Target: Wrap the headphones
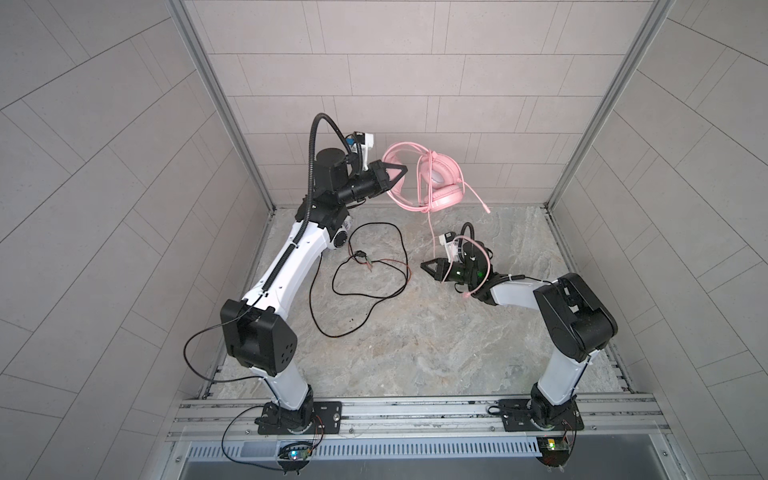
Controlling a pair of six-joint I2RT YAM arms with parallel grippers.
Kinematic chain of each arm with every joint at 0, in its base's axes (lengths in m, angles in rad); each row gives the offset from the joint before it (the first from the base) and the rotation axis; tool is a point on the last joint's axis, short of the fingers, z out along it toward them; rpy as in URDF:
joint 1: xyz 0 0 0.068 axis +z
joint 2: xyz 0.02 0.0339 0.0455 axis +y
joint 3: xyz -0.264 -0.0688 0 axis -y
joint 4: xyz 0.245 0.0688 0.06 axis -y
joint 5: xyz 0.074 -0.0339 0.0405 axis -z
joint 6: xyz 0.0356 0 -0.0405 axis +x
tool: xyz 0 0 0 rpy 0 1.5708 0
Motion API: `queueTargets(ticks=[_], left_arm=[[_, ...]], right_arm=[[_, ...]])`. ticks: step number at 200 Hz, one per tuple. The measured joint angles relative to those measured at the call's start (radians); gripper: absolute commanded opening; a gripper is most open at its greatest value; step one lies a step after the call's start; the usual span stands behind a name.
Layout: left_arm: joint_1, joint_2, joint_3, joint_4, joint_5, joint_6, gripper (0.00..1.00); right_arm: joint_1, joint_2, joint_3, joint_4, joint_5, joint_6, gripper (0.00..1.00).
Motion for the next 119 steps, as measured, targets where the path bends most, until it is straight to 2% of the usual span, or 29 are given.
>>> queueTargets(ticks=[50, 87, 119], left_arm=[[0.011, -0.023, 0.006, 0.011, -0.057, 0.016, 0.00], [0.011, -0.023, 0.023, 0.007, -0.064, 0.017, 0.00], [0.011, -0.023, 0.045, 0.005, -0.064, 0.021, 0.00]], right_arm=[[0.034, -0.010, -0.024, -0.010, 0.019, 0.013, 0.14], [0.086, -0.043, 0.013, -0.081, 0.045, -0.036, 0.16], [0.082, -0.040, 0.034, -0.137, 0.076, -0.079, 0.27]])
